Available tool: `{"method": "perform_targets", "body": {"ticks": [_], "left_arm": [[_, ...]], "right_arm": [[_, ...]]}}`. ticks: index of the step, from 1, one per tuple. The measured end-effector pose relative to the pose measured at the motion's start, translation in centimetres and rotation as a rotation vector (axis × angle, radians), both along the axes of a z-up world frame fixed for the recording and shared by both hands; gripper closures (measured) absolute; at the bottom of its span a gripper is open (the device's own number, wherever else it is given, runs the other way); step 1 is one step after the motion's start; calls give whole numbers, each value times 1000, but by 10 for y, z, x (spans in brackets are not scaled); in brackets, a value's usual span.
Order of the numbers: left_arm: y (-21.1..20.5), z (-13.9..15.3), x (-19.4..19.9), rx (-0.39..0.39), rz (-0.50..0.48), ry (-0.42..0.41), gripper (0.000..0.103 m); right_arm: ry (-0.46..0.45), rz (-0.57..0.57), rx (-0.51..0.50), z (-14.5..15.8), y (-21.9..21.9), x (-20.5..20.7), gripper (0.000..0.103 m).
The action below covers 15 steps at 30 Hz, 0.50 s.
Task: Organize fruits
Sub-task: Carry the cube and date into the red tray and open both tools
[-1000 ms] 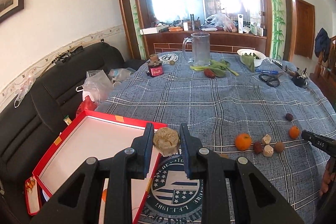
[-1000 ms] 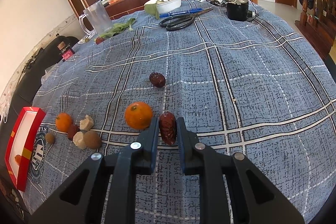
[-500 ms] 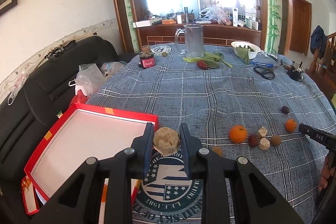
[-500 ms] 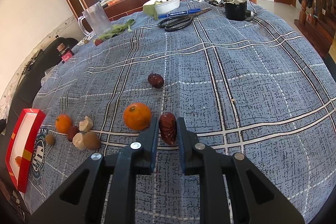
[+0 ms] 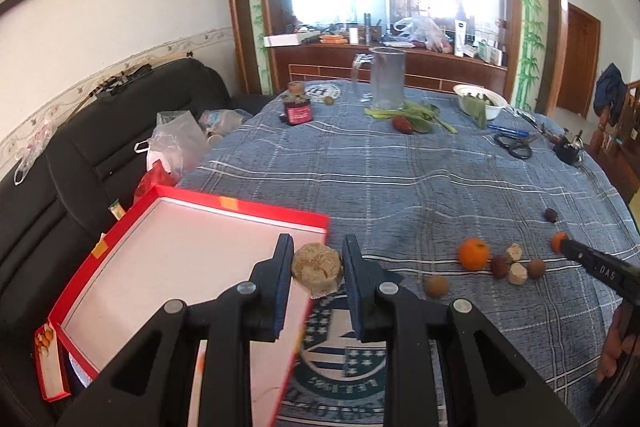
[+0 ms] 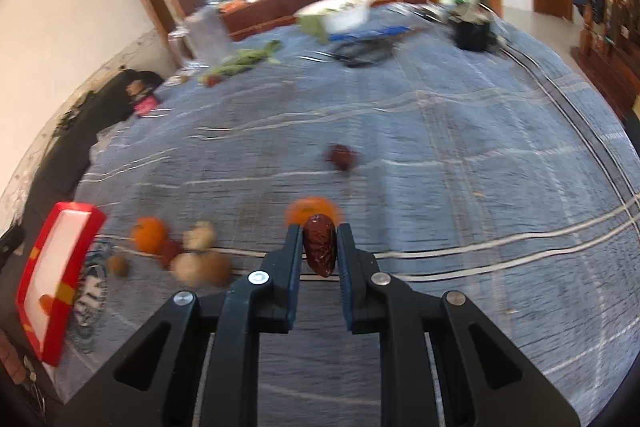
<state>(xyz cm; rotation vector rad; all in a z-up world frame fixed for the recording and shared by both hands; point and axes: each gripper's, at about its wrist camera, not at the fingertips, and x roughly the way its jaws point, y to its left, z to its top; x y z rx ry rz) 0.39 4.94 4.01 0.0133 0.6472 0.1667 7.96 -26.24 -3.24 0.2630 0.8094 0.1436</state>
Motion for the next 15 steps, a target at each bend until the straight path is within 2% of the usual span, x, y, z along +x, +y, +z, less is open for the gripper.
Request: {"method": "perform_targets", "body": {"ticks": [8,15], "left_arm": [[56,4,-14,-40,74,-34,79],[140,-10,-29,-40,258,-15,79]], "right_arm": [[-24,217,42,22,116,0,84],[-38,405,46,40,223,2,84]]}}
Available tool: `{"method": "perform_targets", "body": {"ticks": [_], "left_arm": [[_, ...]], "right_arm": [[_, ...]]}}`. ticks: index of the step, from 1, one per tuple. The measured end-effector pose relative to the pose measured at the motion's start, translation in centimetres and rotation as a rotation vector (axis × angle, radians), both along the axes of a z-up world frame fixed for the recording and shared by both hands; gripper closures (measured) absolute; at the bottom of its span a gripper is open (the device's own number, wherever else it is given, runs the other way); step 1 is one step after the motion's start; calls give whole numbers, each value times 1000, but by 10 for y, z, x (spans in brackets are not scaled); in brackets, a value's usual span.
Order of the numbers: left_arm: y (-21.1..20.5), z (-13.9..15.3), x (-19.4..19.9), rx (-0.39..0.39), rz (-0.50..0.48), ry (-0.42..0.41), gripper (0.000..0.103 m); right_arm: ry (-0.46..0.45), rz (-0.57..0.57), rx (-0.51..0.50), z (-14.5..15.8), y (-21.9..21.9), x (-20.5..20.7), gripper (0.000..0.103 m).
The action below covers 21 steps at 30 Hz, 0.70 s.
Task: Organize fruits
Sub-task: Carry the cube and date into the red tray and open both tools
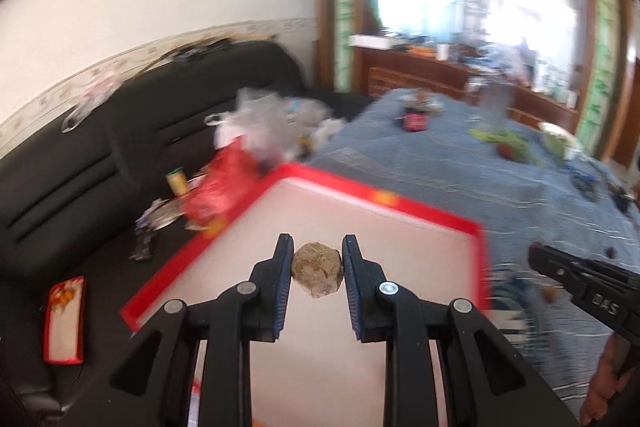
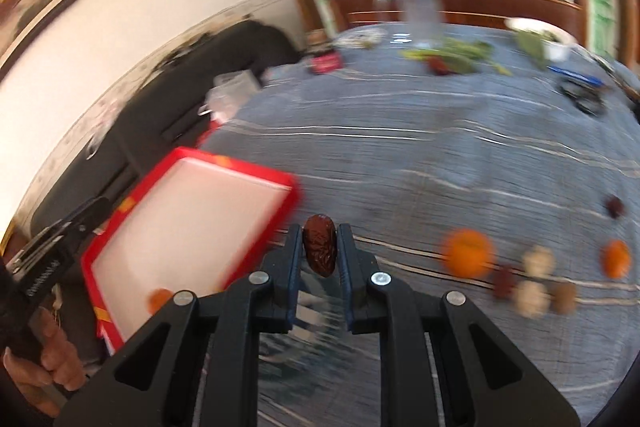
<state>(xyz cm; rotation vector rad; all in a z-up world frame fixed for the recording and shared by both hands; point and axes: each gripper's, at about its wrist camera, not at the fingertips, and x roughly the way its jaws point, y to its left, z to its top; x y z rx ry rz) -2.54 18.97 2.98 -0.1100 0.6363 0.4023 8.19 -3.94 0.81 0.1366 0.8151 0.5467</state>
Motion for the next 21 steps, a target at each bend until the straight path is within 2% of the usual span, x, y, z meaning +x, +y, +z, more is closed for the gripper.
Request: {"method": "perform_targets", "body": {"ticks": [3,7,12,17,19,21], "left_arm": [[27,-15,-1,-7,56,43,79],[40,-33,1,-2,67,103,79],[44,-48,6,-1,51,155,79],[46,-57,7,4,55,193,79],[46,-59,7,5,64,210,72],[46,-57,6,13,76,211,48]], "right_arm": [[-5,83,-14,-1,48,-3,84],[30,163,-29,-14,101,-1,84],[85,200,-68,-32,138,4,84],[133,212,-119,-47,157,6,84],[132,208,-126,-48,158,4,83],[135,213,-139,-48,158,4,83]]}}
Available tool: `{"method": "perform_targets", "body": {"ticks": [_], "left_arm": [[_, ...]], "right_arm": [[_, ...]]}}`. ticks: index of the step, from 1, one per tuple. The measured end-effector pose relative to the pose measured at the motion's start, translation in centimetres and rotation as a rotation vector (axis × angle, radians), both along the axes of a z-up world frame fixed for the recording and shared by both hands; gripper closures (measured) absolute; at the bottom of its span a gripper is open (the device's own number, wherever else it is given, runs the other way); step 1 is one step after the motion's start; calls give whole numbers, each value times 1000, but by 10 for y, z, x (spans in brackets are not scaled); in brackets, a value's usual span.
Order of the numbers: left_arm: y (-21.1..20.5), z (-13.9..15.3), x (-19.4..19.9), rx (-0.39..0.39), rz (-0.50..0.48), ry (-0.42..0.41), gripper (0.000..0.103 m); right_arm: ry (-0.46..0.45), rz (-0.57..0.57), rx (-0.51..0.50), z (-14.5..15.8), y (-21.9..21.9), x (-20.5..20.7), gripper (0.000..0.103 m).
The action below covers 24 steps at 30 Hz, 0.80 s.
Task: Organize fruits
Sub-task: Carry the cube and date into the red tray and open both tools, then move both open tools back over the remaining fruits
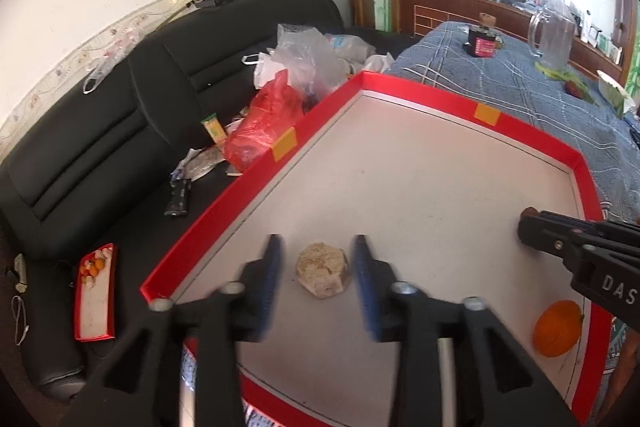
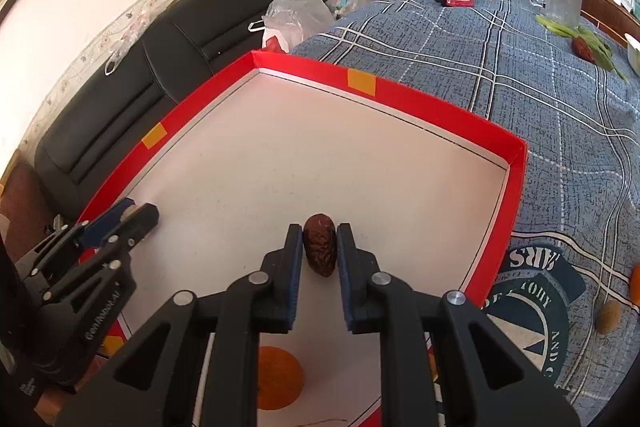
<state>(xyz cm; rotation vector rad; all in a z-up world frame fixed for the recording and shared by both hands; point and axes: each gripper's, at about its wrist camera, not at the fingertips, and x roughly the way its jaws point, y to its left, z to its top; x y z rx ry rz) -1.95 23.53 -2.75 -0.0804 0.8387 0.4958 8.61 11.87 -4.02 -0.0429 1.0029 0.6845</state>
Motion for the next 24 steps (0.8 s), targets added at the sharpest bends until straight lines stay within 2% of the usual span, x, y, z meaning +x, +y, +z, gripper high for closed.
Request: {"method": "perform_targets", "body": {"ticks": [2,4,8,15,24], "left_arm": [[0,3,-2,-4,9,-4,35],[-2,6,-4,-8,12,-11,34],[-17,16,-6,-5,-7,-25,27],[-70,29,-2,28,-113,-40,25],[-153,34,6,83,-288,-18,25]], "right_arm": [[14,-2,1,1,-1,1,81],[34,-4,7,1,-3,2,80],[41,-35,86,8,-24,-1,79],[16,-128,157,22,-85,-6,77],[-29,-306,206,36,-208,-15,77]]}}
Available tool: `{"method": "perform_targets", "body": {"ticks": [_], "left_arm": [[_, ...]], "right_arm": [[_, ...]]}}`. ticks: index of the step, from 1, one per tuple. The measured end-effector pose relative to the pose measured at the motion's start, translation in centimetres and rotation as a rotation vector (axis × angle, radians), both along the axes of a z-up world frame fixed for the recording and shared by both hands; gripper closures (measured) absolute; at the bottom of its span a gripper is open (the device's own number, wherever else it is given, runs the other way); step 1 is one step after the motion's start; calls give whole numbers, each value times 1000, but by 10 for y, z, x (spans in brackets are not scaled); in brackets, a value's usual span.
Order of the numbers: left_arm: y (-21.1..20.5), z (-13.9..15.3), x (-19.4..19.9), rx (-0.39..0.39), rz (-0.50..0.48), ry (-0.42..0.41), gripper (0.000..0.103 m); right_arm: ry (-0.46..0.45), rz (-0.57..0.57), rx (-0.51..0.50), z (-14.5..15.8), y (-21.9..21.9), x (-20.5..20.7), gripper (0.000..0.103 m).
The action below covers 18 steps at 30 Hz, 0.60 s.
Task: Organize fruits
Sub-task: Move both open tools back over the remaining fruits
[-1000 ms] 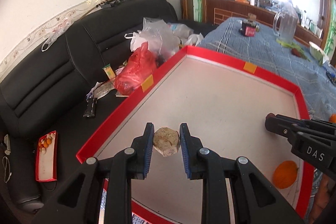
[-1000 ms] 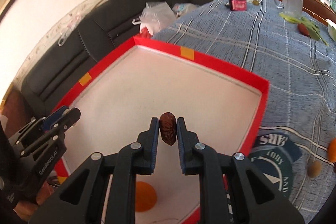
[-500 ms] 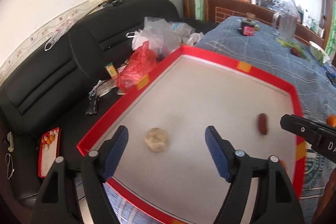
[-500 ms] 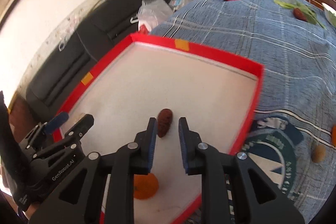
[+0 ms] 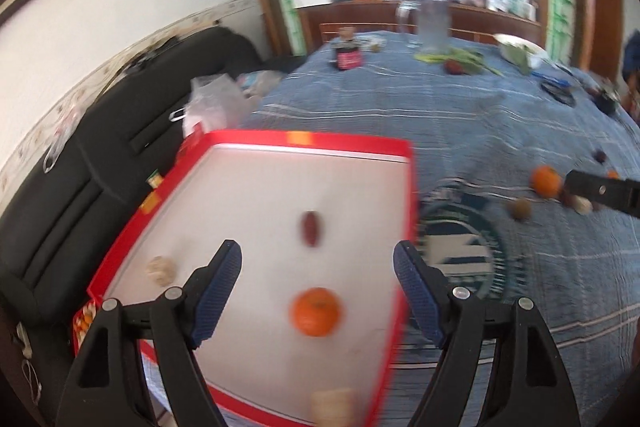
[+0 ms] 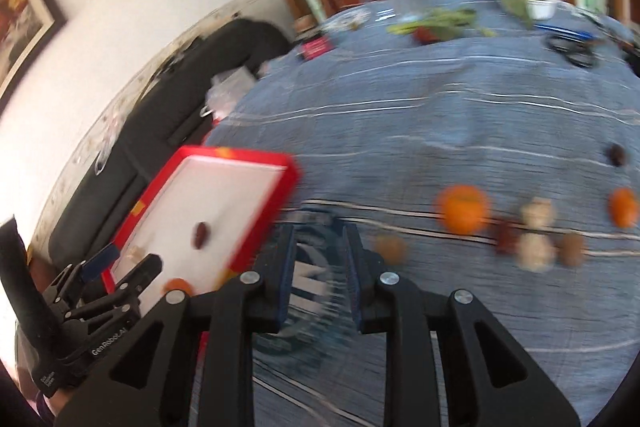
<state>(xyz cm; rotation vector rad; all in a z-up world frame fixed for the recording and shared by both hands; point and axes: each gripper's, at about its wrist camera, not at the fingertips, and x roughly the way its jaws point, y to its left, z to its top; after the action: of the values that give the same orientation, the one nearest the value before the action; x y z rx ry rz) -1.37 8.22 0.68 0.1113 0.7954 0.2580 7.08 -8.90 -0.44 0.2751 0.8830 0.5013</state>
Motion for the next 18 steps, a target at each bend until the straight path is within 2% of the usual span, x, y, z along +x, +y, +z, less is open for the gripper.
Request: {"method": "perform_targets", "body": {"ticks": [7,12,18], "left_arm": [[-55,-10,12,14,-121,59,25],[-86,-11,29,28,-199,82,25],[-104,-13,60,31,-245,102,25]], "right_arm": [[36,-151,-6,-15,-98,-11,77],[42,-221,-43,-23,-140,-11,78],[51,-297,-72,-29,-177,2,78]]}}
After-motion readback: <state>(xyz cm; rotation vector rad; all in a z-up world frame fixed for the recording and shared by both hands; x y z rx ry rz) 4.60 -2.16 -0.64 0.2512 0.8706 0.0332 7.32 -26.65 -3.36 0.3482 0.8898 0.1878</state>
